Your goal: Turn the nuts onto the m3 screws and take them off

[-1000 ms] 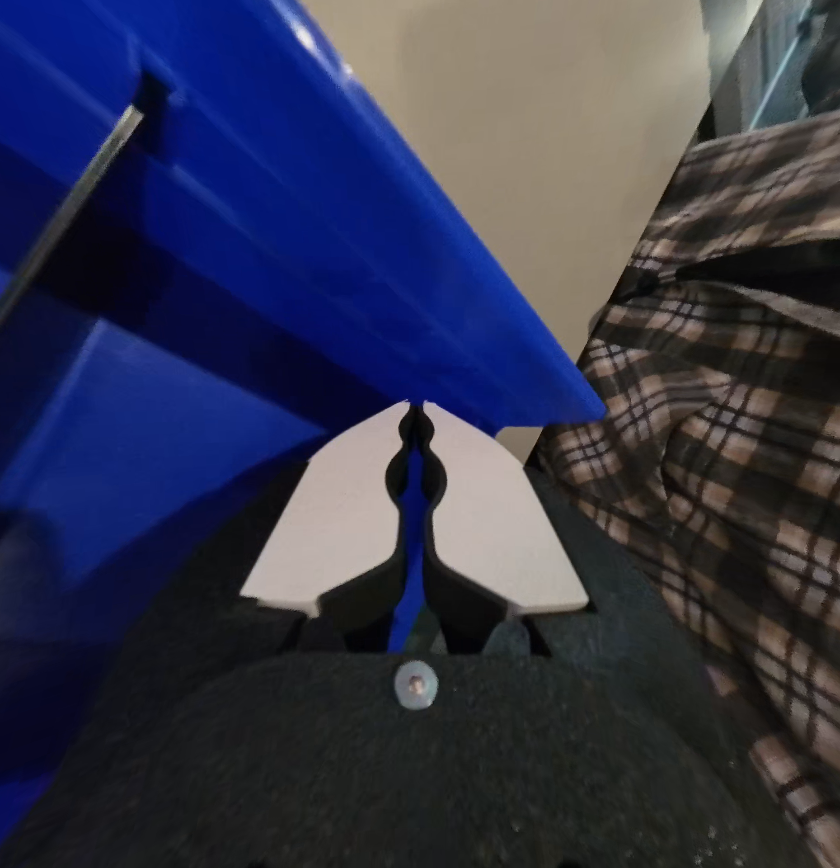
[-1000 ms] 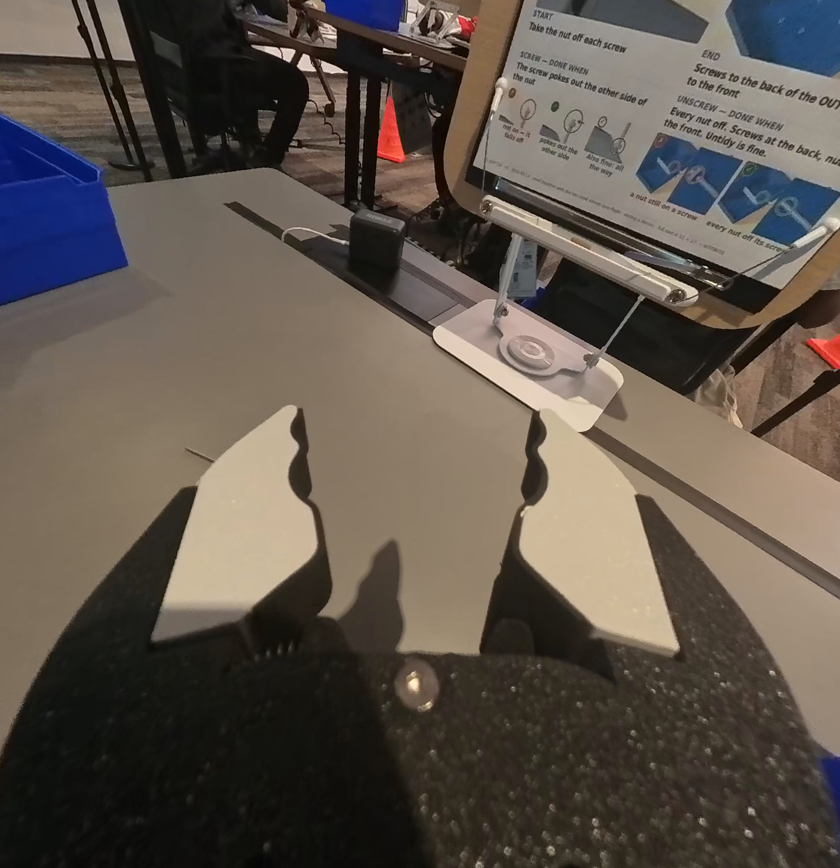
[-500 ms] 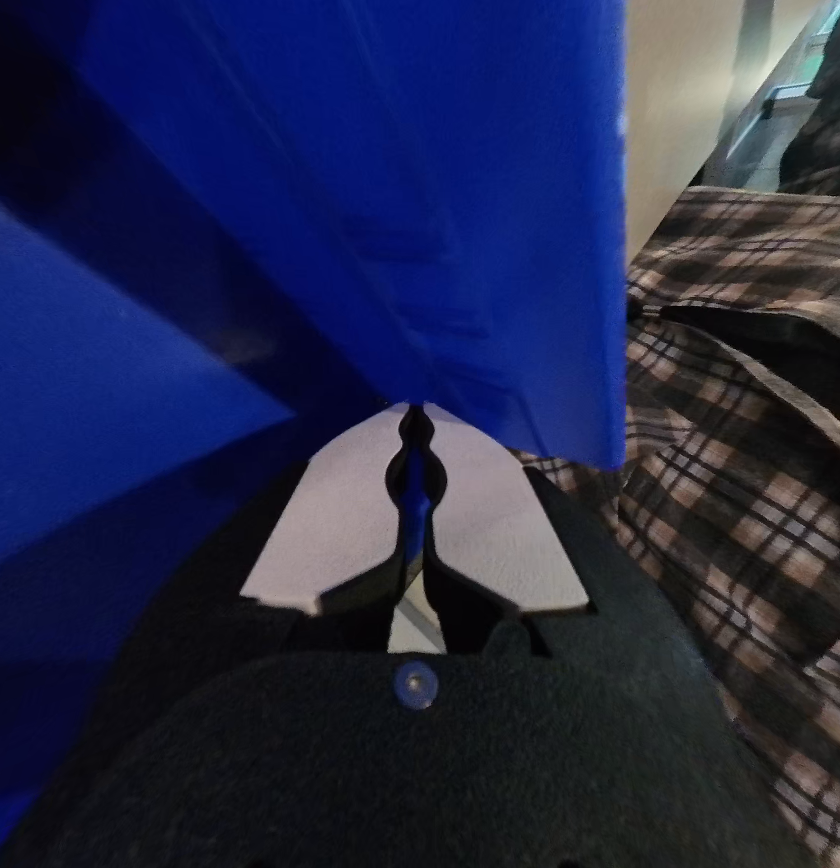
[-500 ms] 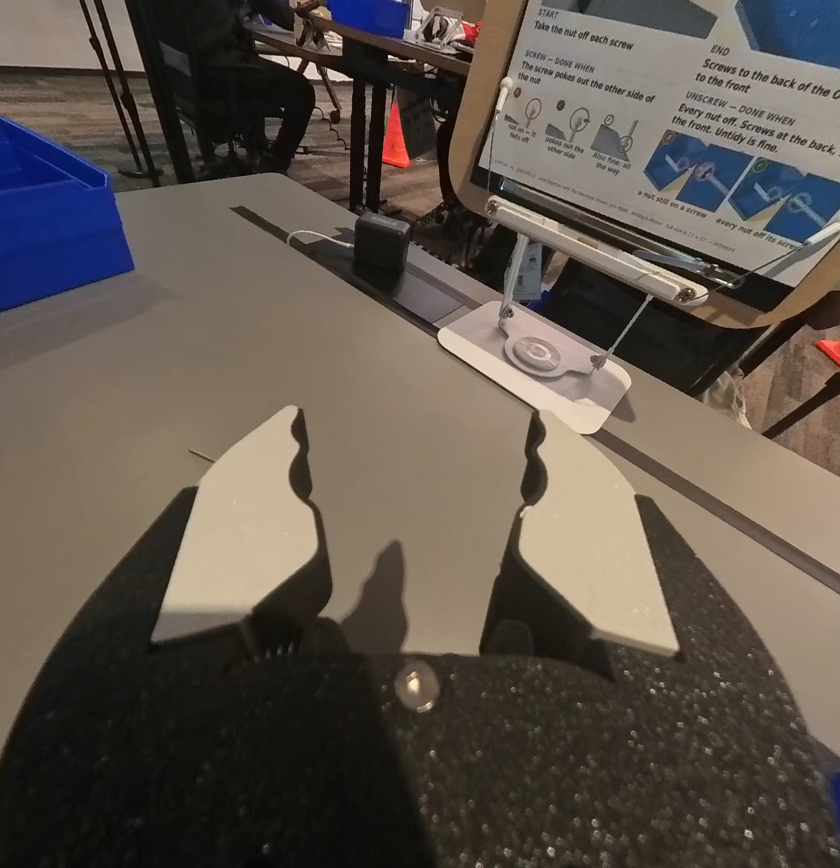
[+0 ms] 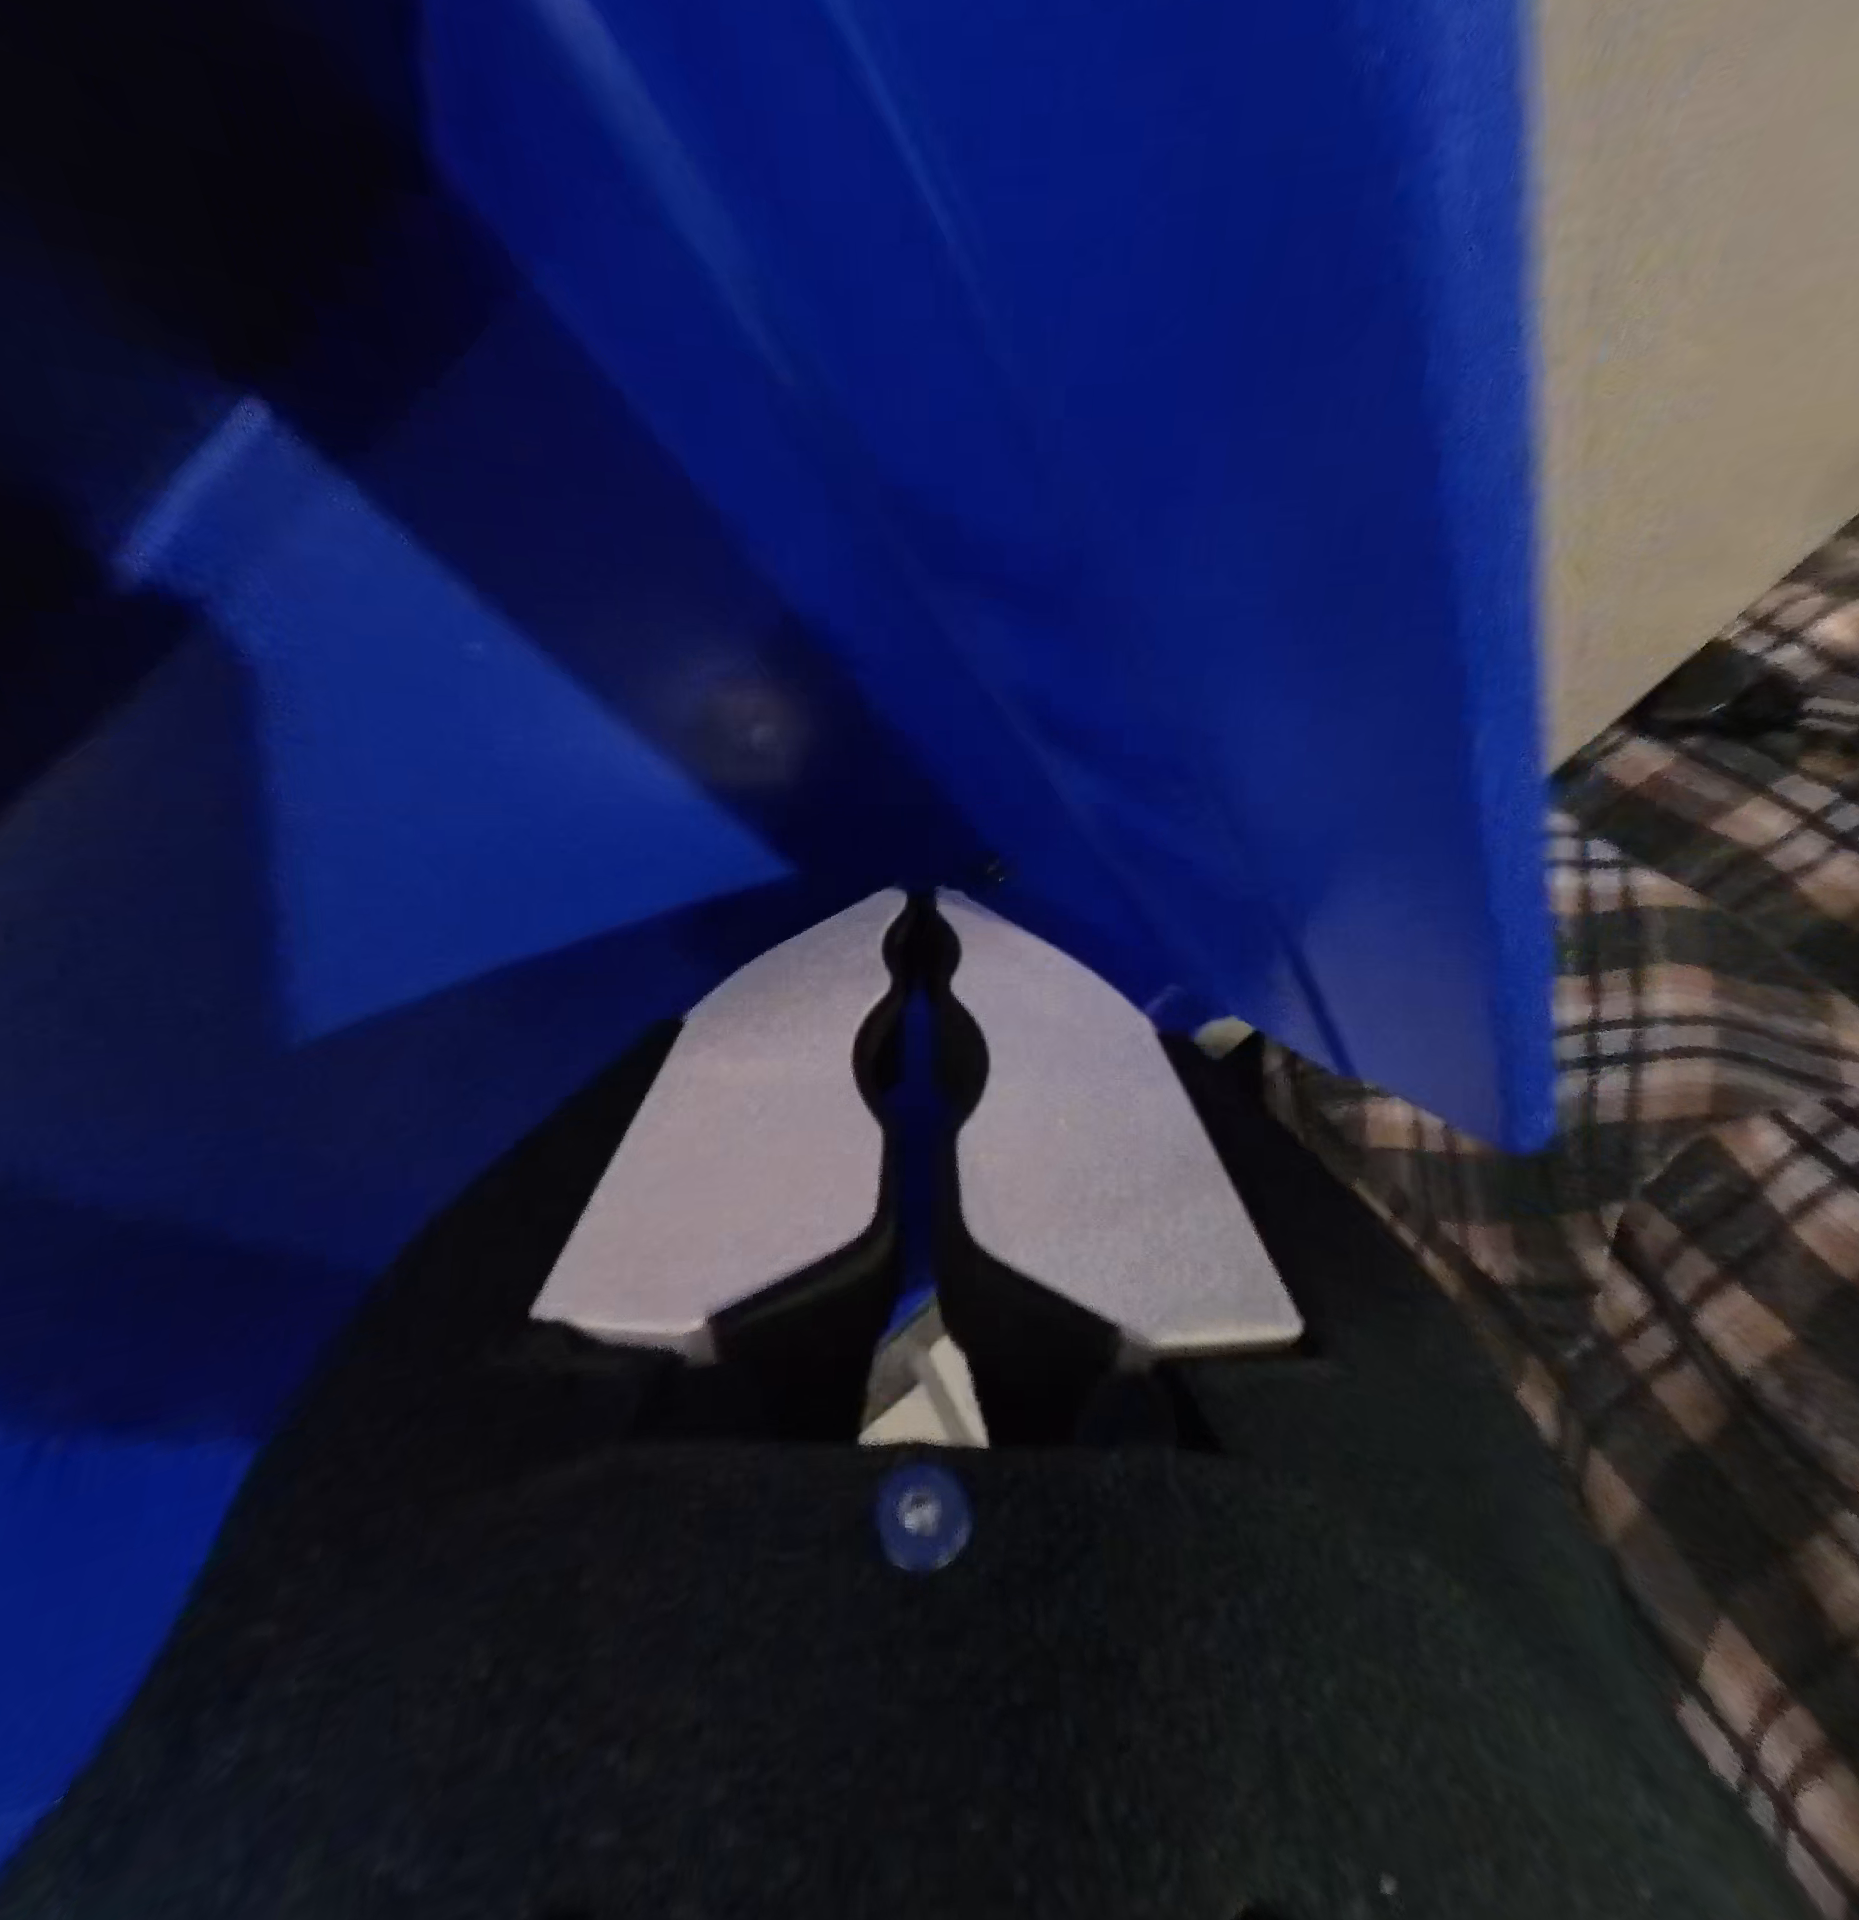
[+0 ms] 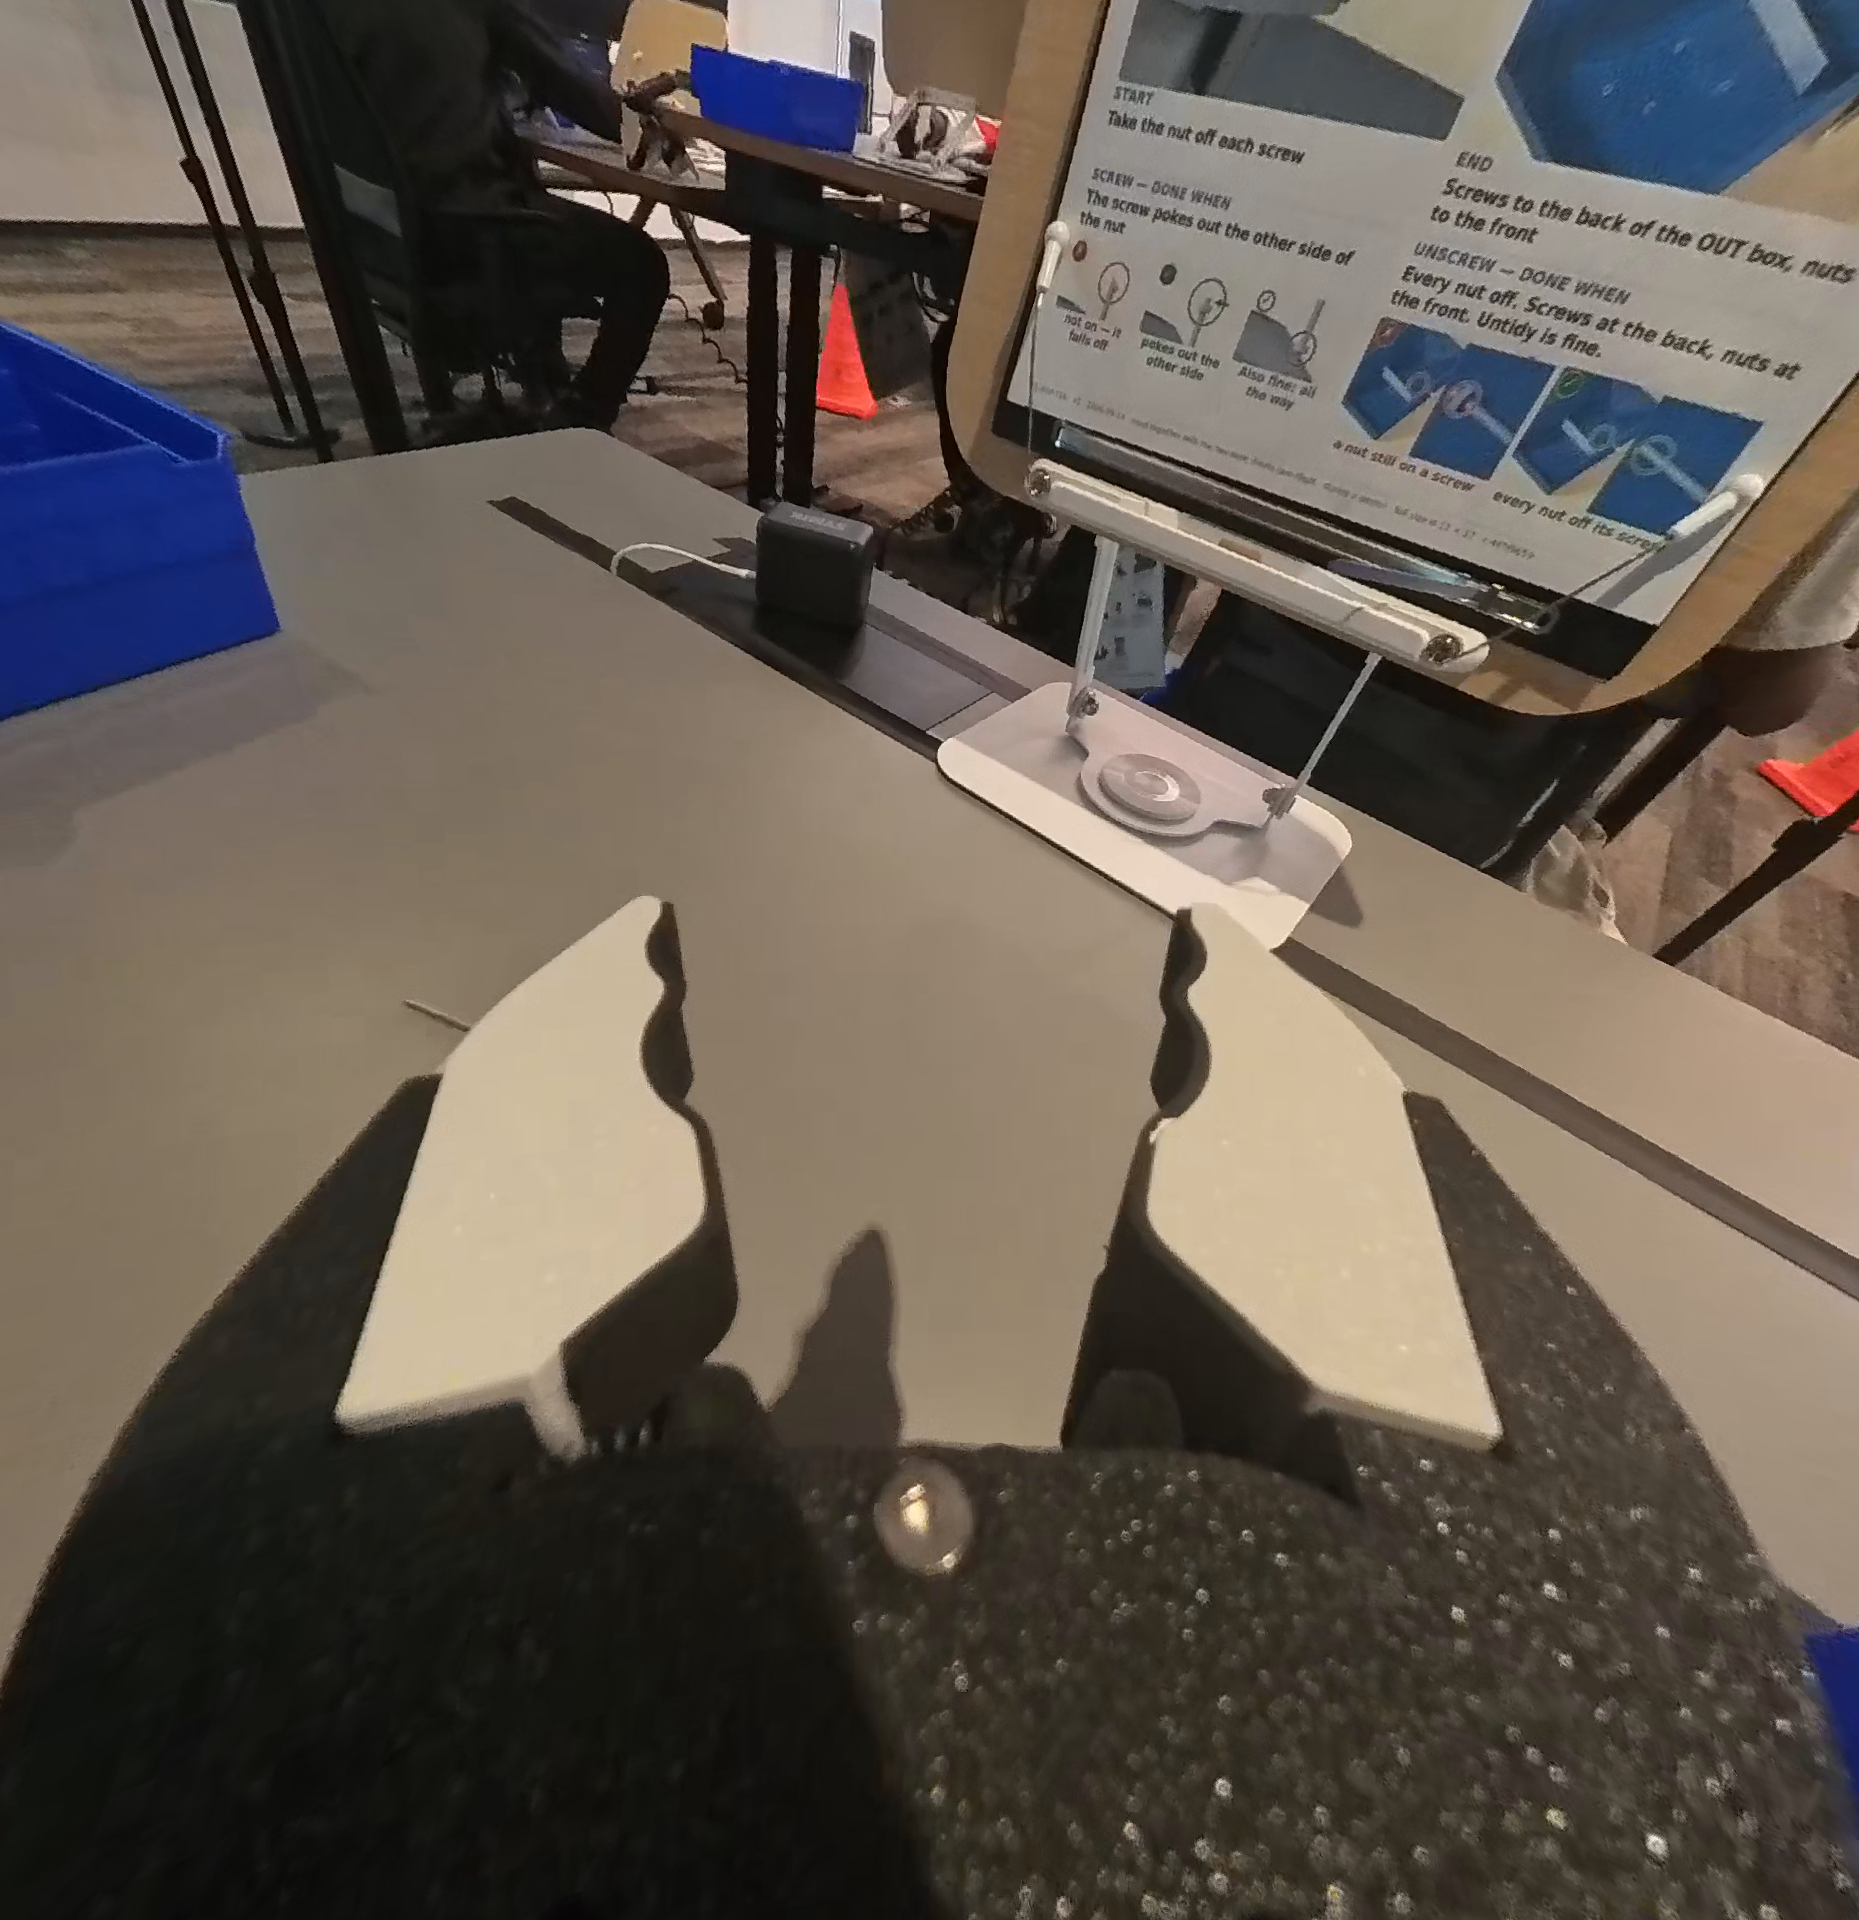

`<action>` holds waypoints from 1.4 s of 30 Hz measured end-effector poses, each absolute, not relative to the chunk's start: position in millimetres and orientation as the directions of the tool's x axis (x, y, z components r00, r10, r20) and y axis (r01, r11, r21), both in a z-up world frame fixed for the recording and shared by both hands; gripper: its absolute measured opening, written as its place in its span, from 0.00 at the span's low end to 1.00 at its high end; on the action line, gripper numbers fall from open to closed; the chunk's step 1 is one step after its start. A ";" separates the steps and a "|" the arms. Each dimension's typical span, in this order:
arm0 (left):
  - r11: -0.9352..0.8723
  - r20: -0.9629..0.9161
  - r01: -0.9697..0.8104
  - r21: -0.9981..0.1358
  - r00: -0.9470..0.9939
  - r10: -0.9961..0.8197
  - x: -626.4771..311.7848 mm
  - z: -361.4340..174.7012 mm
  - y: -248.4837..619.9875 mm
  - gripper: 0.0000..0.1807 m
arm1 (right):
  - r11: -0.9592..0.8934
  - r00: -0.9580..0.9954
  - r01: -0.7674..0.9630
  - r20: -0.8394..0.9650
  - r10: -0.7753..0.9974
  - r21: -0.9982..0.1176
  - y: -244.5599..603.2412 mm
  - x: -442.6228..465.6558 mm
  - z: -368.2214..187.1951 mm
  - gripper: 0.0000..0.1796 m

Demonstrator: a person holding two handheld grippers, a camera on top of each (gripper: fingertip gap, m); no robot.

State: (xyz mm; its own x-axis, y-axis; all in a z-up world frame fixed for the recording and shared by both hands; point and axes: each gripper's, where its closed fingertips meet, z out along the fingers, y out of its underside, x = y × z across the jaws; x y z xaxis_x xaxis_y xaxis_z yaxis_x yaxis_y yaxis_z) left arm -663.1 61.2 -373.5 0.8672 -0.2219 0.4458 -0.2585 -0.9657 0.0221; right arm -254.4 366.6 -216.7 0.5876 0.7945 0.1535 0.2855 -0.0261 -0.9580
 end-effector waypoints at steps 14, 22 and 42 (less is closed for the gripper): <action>-0.948 0.331 -0.028 -0.317 0.934 -0.138 -719.1 -293.9 80.5 0.03 | -0.014 0.578 0.233 0.127 0.806 -0.972 355.9 -242.7 -213.0 0.49; -0.919 0.196 0.048 -0.392 0.980 -0.033 -763.2 -267.1 69.0 0.21 | 0.000 0.586 0.185 0.111 0.803 -0.983 346.7 -226.4 -206.0 0.49; -0.968 0.104 0.249 -0.009 0.963 0.247 -850.4 -335.3 34.6 0.20 | 0.025 0.612 0.132 0.102 0.784 -0.991 338.4 -199.7 -195.0 0.49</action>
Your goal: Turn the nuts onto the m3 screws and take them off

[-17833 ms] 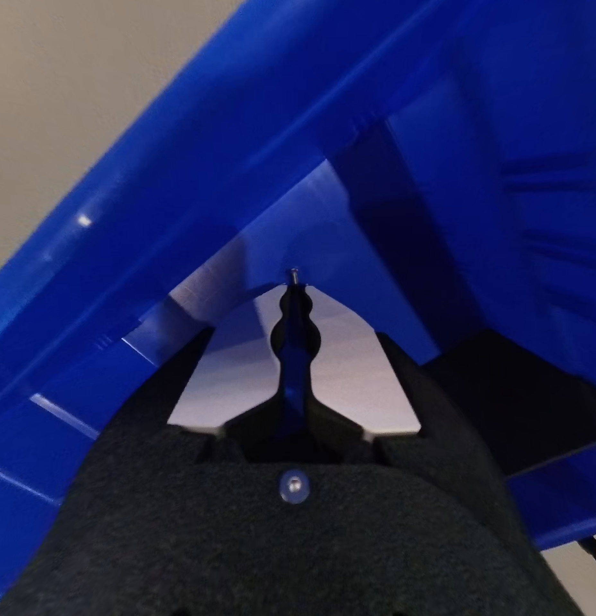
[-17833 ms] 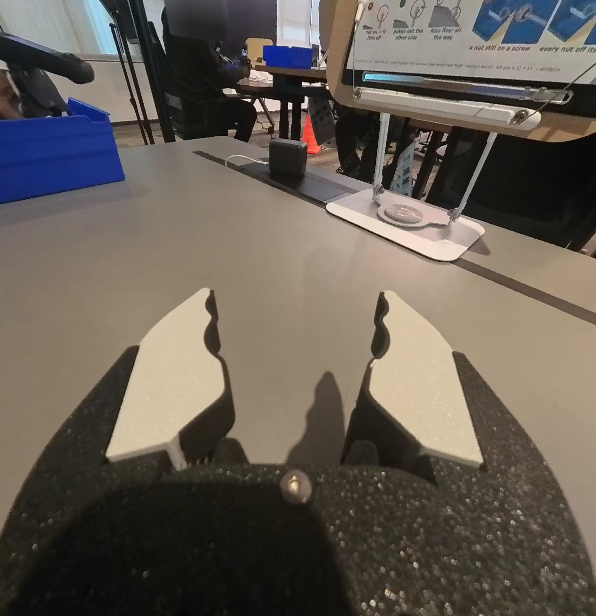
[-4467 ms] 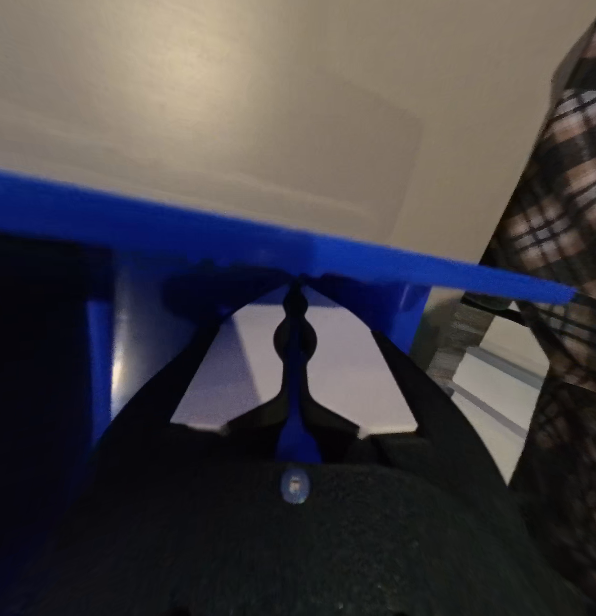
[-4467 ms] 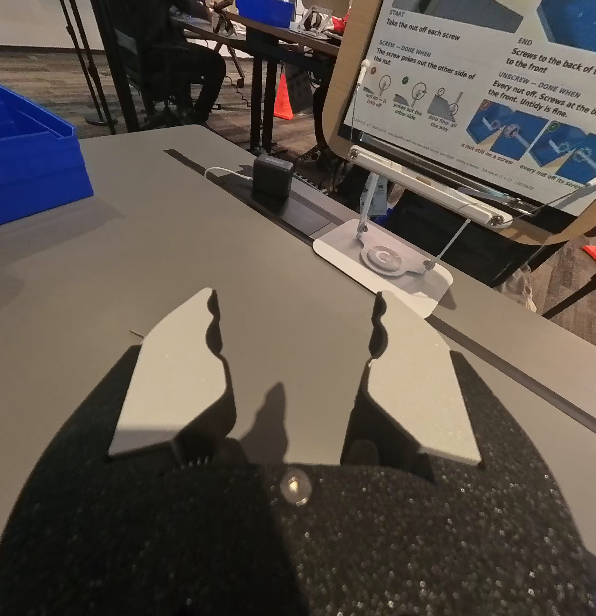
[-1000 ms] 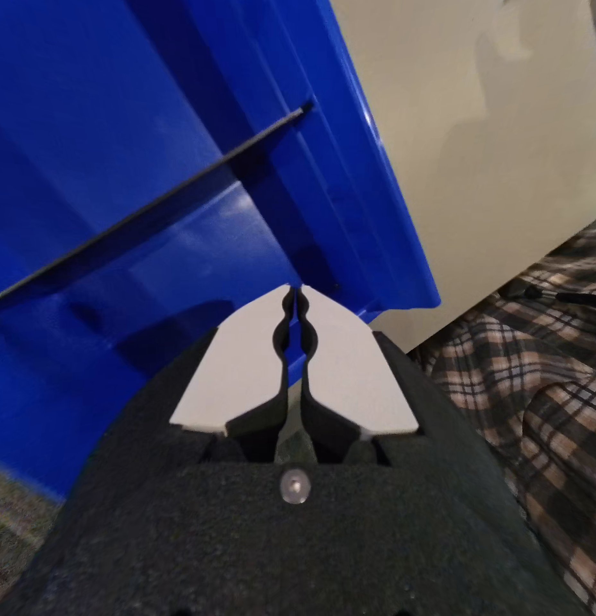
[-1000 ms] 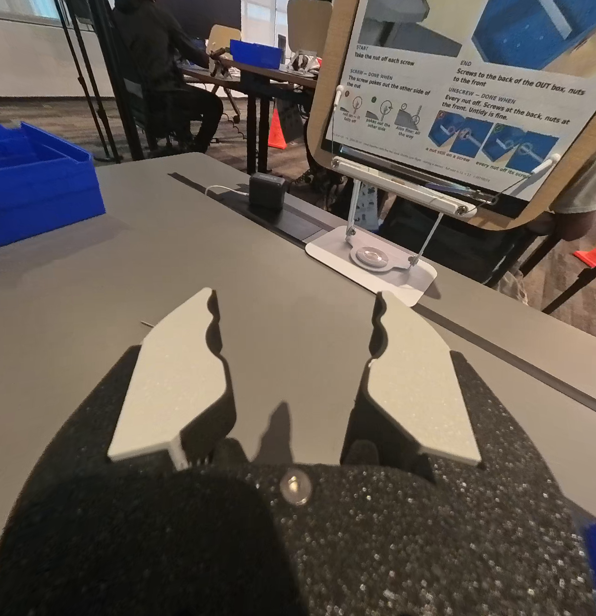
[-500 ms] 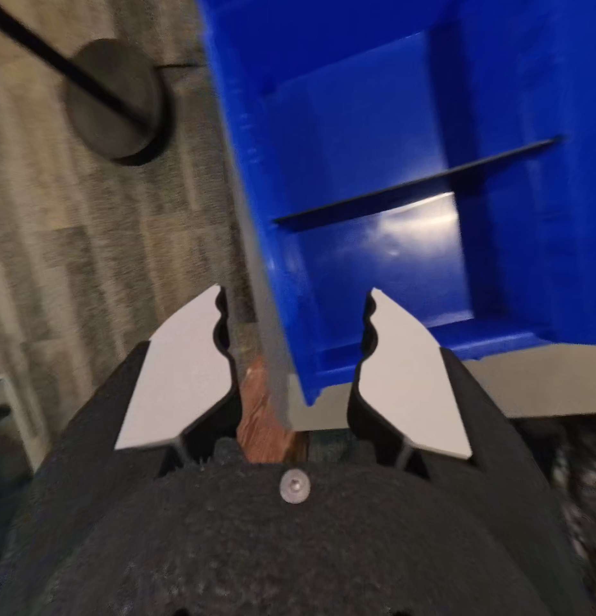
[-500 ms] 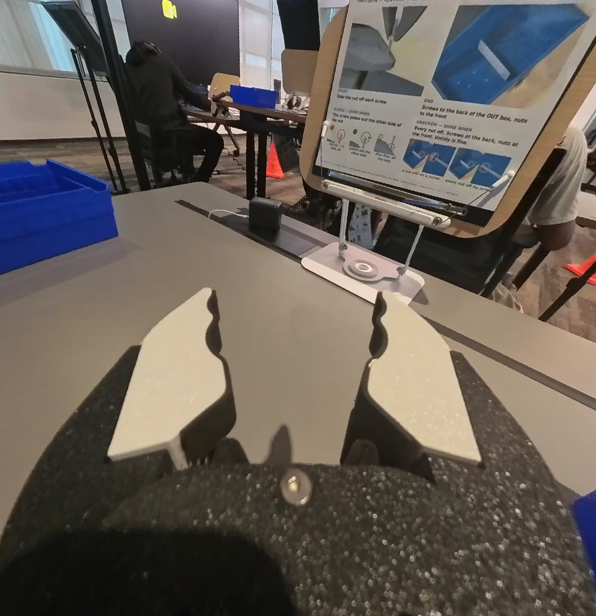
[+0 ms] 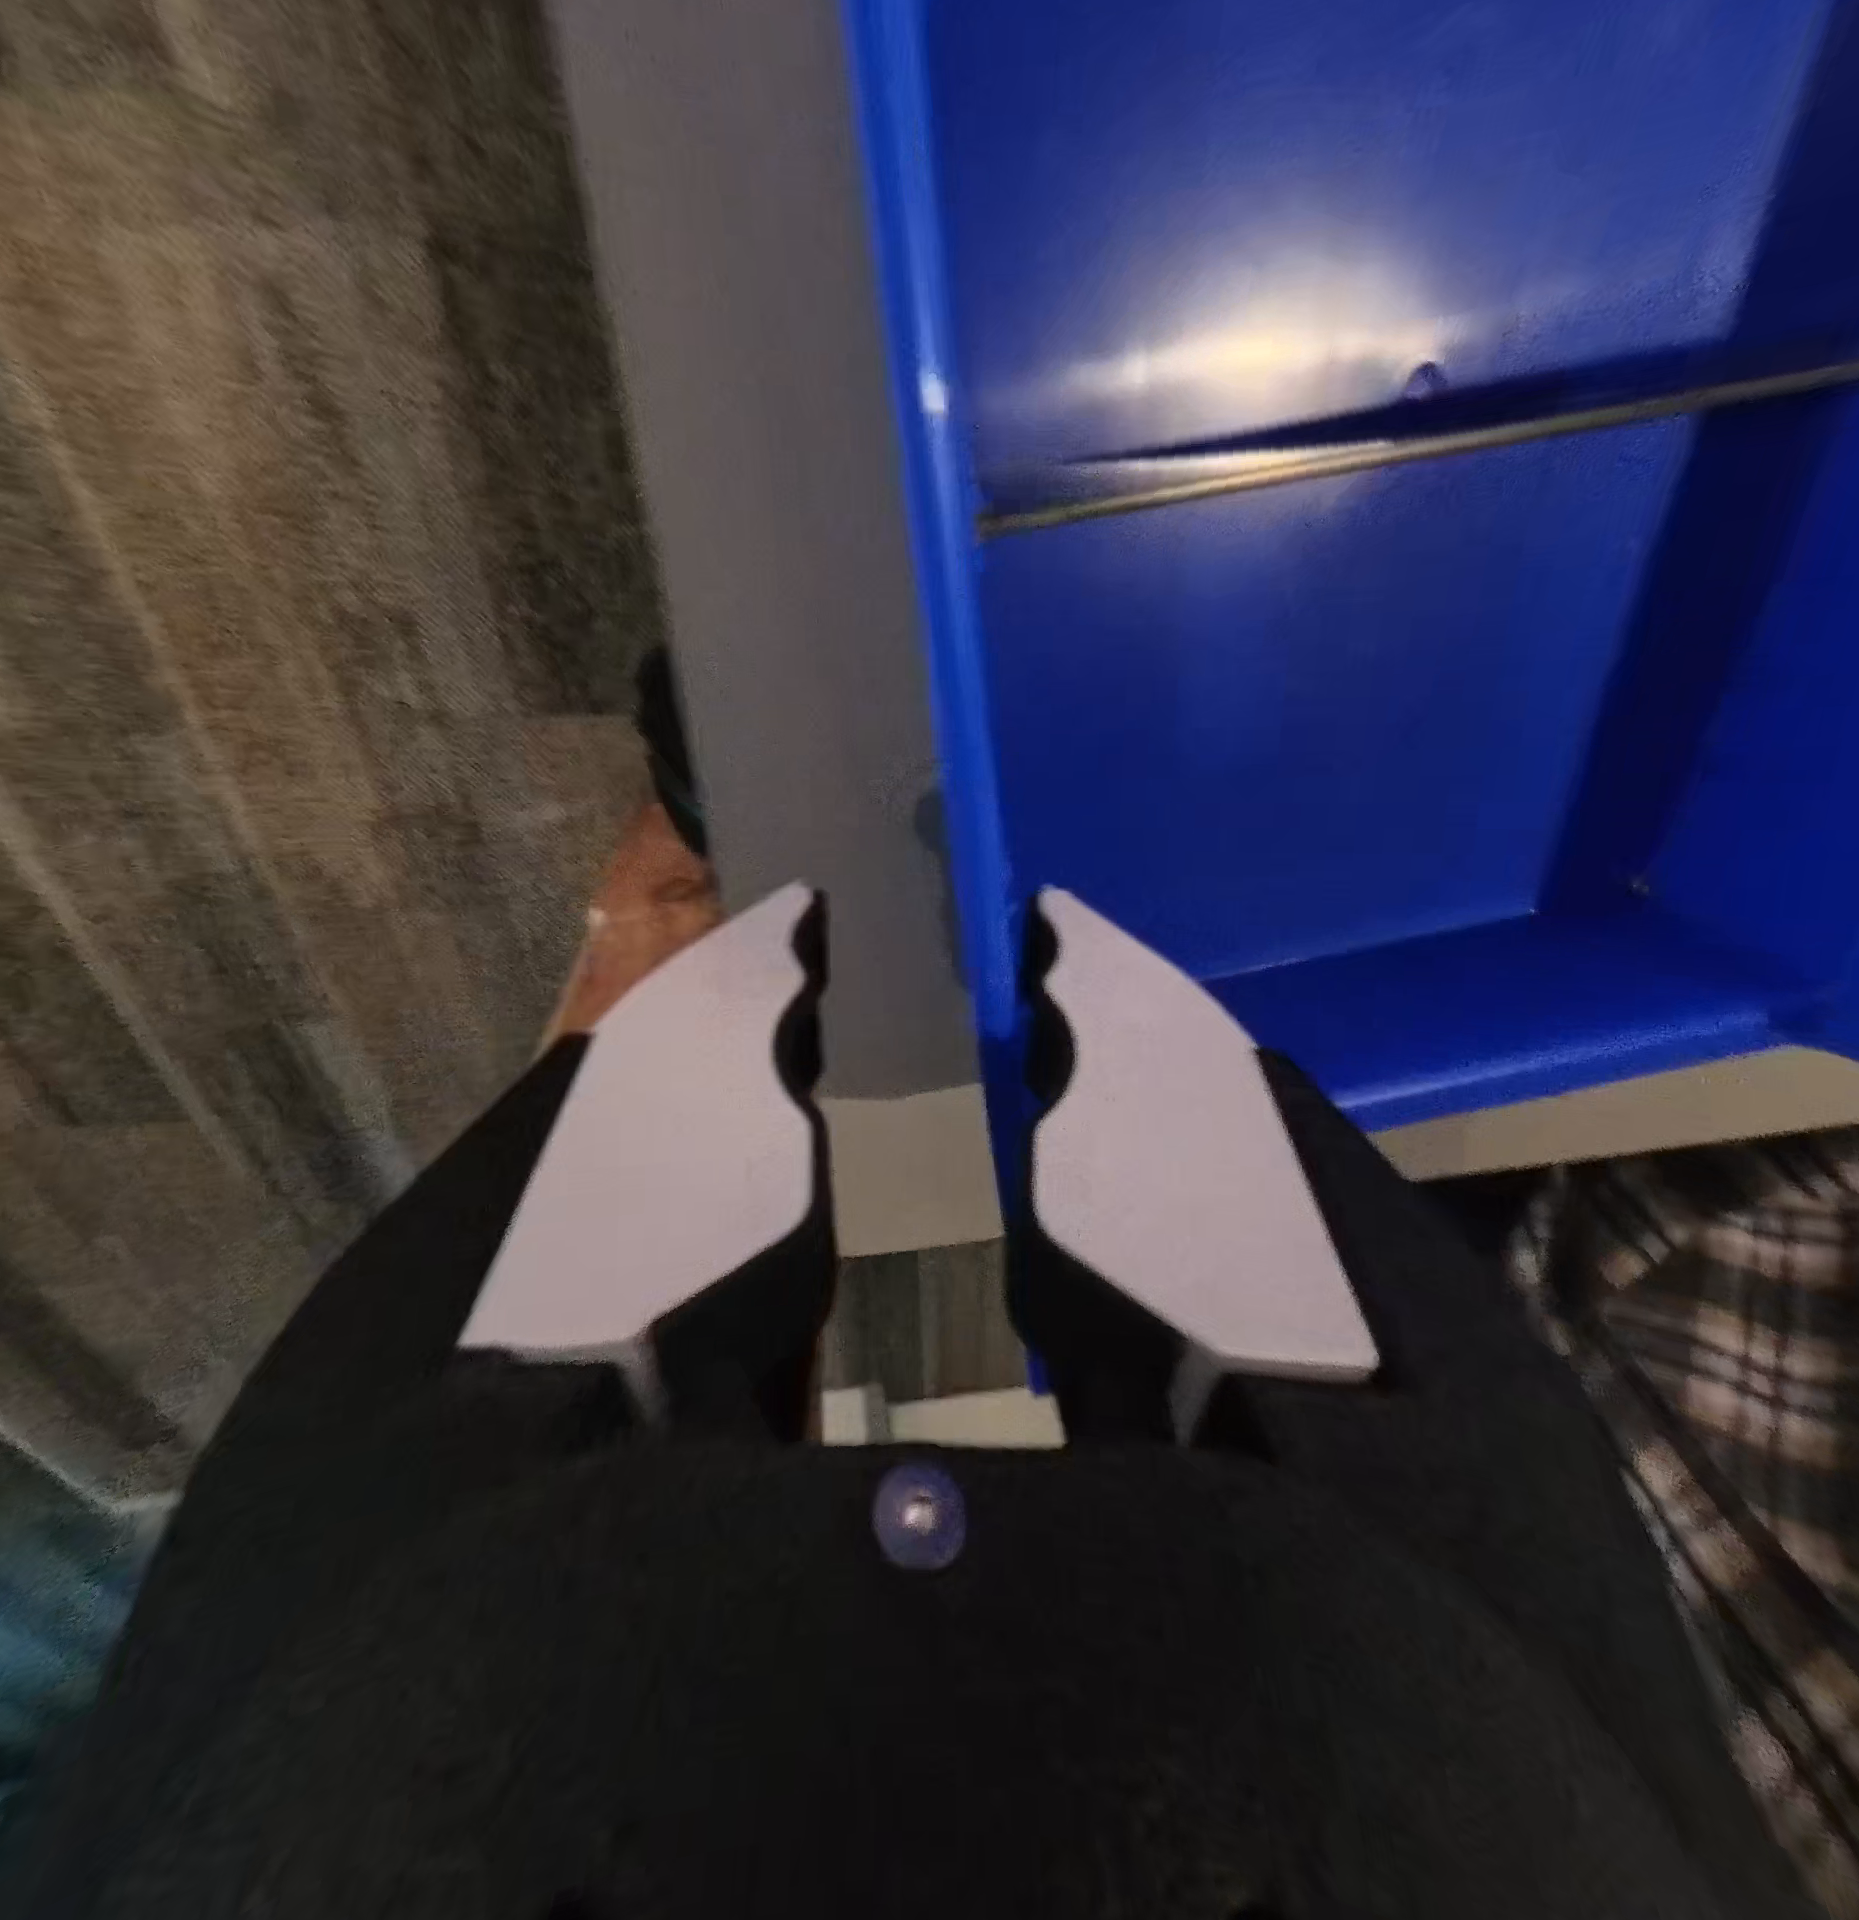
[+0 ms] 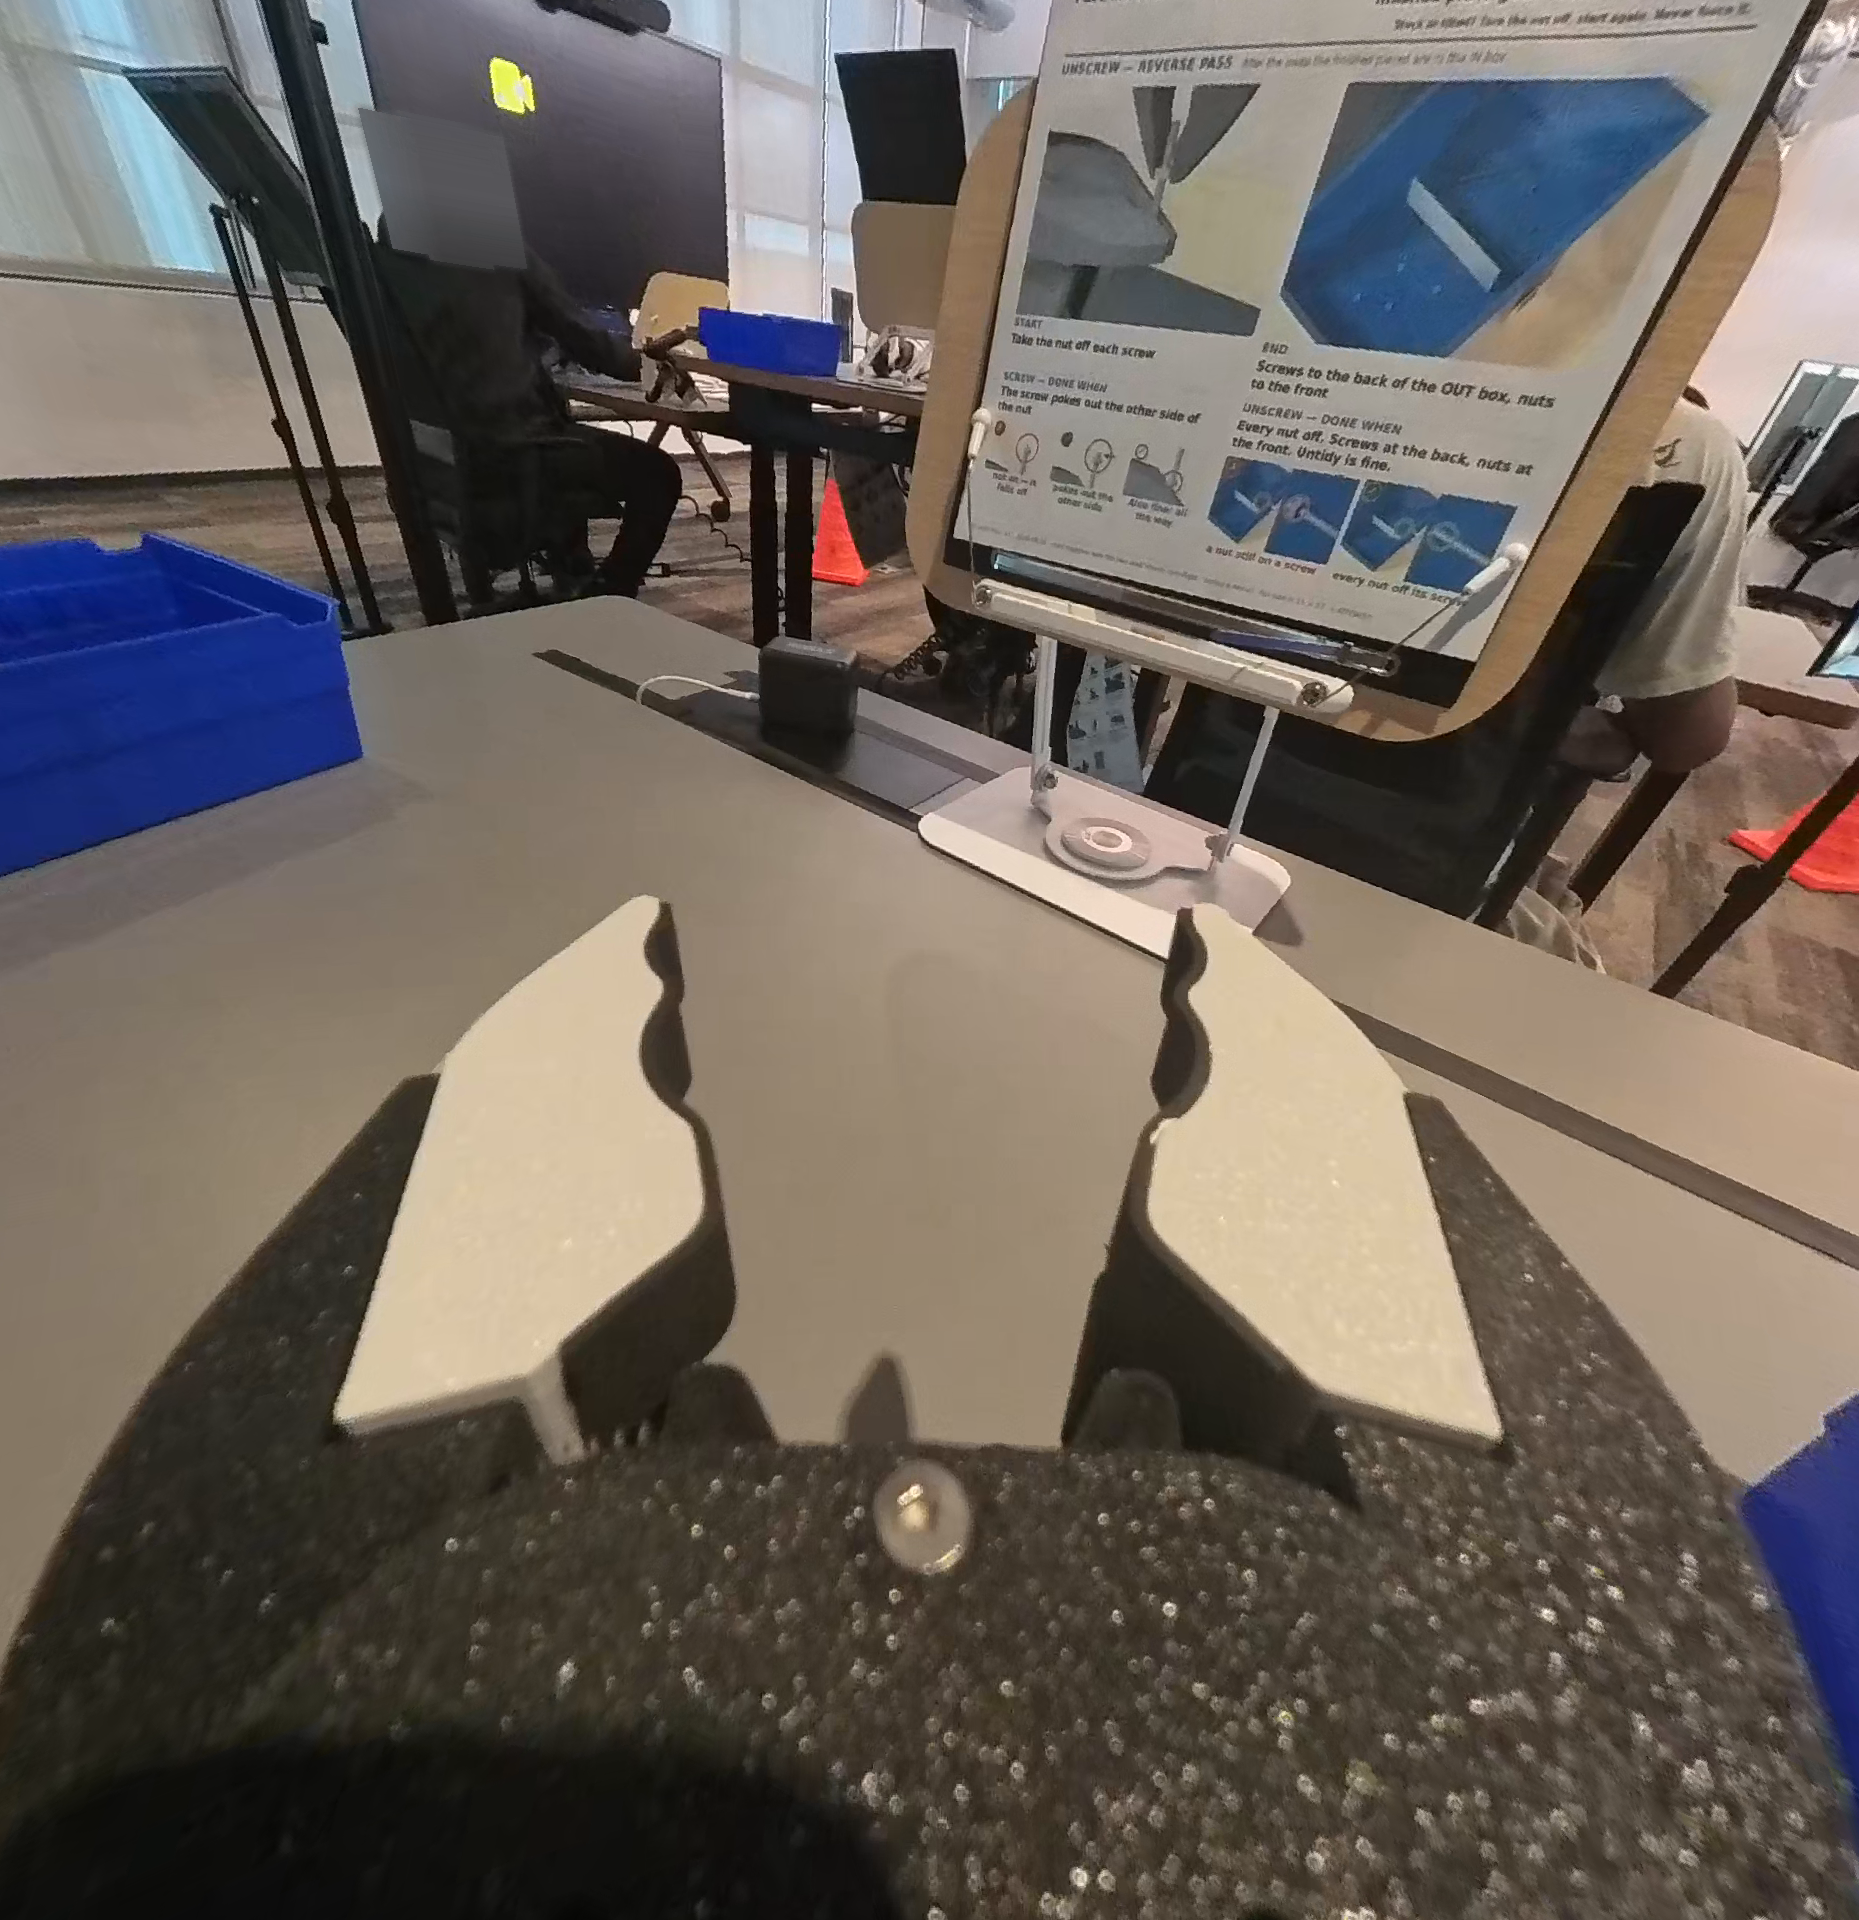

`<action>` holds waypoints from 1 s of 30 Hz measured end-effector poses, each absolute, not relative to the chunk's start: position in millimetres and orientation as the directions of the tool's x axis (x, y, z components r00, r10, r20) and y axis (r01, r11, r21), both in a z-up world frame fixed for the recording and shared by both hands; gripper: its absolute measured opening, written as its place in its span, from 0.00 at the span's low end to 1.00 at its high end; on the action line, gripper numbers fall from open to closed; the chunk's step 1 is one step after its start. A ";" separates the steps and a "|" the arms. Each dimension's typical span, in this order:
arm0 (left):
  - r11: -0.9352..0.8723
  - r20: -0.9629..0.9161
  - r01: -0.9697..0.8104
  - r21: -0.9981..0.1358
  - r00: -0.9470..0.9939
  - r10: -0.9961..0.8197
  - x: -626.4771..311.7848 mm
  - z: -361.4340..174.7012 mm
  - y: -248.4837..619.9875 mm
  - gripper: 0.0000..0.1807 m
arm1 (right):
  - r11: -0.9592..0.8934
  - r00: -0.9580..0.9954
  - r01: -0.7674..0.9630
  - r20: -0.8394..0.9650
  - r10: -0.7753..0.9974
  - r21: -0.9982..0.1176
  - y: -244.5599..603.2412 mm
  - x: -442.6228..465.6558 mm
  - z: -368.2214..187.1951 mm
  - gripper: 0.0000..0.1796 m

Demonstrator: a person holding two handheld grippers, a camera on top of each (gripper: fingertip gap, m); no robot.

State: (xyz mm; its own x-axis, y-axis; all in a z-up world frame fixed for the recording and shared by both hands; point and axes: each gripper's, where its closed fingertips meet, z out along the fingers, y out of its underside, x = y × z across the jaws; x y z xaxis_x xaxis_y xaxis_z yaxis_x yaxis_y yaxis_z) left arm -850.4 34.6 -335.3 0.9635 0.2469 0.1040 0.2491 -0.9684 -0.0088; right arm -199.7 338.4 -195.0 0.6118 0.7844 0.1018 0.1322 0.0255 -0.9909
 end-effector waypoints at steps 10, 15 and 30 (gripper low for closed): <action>-0.958 0.331 0.257 0.124 0.900 0.284 -830.9 -345.9 30.4 0.04 | 0.024 0.610 0.133 0.101 0.786 -0.991 339.5 -201.5 -191.1 0.49; -0.947 0.538 0.298 0.118 0.782 0.313 -816.2 -337.2 37.0 0.03 | 0.019 0.607 0.139 0.100 0.789 -0.990 340.3 -204.7 -191.6 0.49; -0.956 0.601 0.287 0.058 0.755 0.263 -799.9 -324.7 52.4 0.04 | 0.019 0.607 0.147 0.106 0.788 -0.989 338.7 -207.4 -191.3 0.49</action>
